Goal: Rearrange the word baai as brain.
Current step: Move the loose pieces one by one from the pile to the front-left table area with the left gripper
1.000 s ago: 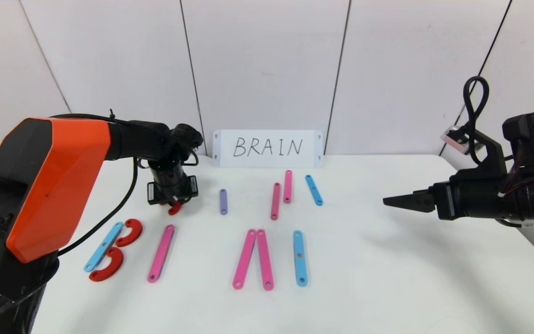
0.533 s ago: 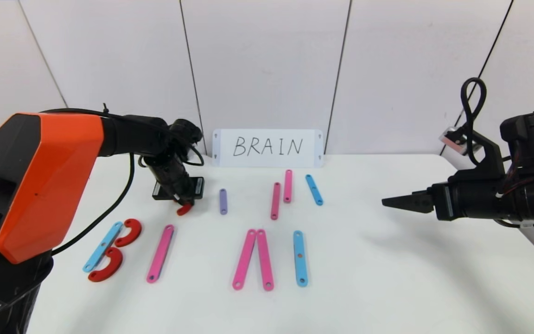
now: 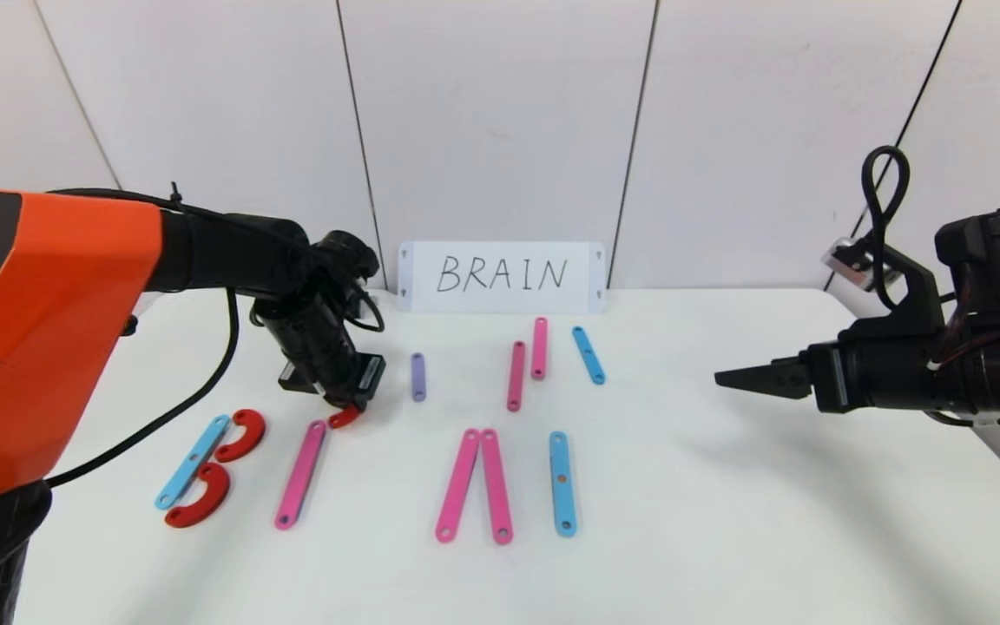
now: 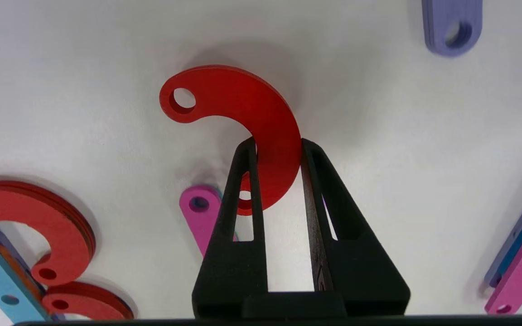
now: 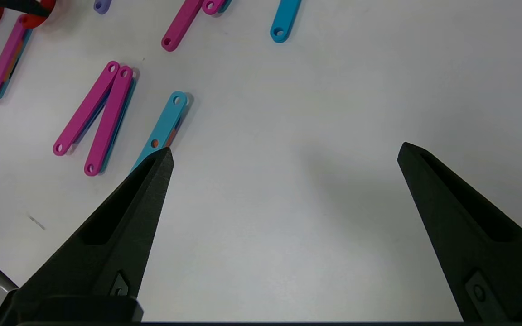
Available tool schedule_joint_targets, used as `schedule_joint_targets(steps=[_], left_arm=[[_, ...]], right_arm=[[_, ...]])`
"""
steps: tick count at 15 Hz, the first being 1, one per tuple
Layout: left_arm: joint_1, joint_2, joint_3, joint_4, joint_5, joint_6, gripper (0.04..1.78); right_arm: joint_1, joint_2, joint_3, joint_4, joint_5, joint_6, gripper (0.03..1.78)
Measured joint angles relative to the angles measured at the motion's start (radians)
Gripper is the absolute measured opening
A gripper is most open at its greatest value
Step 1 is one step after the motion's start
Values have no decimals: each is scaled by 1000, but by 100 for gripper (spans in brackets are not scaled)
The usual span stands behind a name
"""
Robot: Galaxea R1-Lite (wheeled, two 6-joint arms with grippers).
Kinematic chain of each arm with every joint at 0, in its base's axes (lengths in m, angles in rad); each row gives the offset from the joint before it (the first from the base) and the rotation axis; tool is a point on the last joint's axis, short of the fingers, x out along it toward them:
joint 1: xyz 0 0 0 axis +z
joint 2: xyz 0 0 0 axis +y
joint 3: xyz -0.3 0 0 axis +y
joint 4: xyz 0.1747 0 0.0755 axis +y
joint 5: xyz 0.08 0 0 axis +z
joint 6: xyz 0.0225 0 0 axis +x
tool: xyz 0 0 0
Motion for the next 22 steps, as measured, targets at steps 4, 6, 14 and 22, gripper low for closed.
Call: schedule_joint_targets(steps=[4, 6, 14, 22], left_arm=[[-25, -76, 137, -13, 10, 80, 29], [-42, -97, 178, -40, 9, 91, 29], [-63, -125, 236, -71, 6, 170, 29], [-67, -116, 265, -122, 13, 180, 60]], right_arm=[[0, 3, 0, 0, 0, 0, 174], [0, 4, 0, 0, 0, 0, 174], [1, 9, 0, 0, -1, -1, 174], [1, 10, 0, 0, -1, -1, 174]])
